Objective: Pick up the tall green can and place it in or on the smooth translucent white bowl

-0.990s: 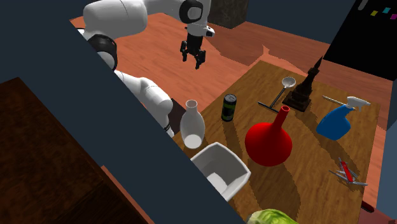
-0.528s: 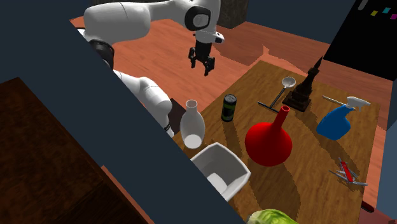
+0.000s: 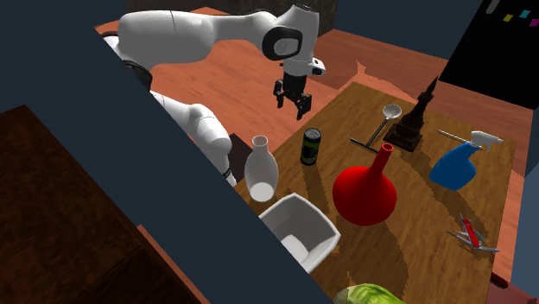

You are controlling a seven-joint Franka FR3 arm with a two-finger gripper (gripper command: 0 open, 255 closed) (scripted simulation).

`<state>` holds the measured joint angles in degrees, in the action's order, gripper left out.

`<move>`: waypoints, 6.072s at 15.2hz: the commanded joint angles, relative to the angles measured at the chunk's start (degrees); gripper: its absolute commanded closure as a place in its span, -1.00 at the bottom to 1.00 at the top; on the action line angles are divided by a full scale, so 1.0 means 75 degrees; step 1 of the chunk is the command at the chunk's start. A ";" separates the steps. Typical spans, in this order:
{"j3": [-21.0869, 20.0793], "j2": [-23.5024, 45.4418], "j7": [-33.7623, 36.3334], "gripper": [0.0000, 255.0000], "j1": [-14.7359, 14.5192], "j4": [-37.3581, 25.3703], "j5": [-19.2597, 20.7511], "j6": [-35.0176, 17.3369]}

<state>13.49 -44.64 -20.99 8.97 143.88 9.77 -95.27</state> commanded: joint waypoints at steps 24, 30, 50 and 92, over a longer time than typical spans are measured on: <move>0.1718 0.1052 -0.1276 1.00 0.0518 0.0221 0.0928 -0.2099; 0.1716 0.1052 -0.1273 1.00 0.0516 0.0221 0.0926 -0.2099; 0.1323 0.0904 -0.1344 1.00 0.0405 -0.1393 0.0621 -0.0334; 0.3562 0.1068 -0.4983 1.00 0.0771 -0.5682 0.1879 0.2931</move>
<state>38.95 -36.88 -56.88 14.80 102.03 23.31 -73.29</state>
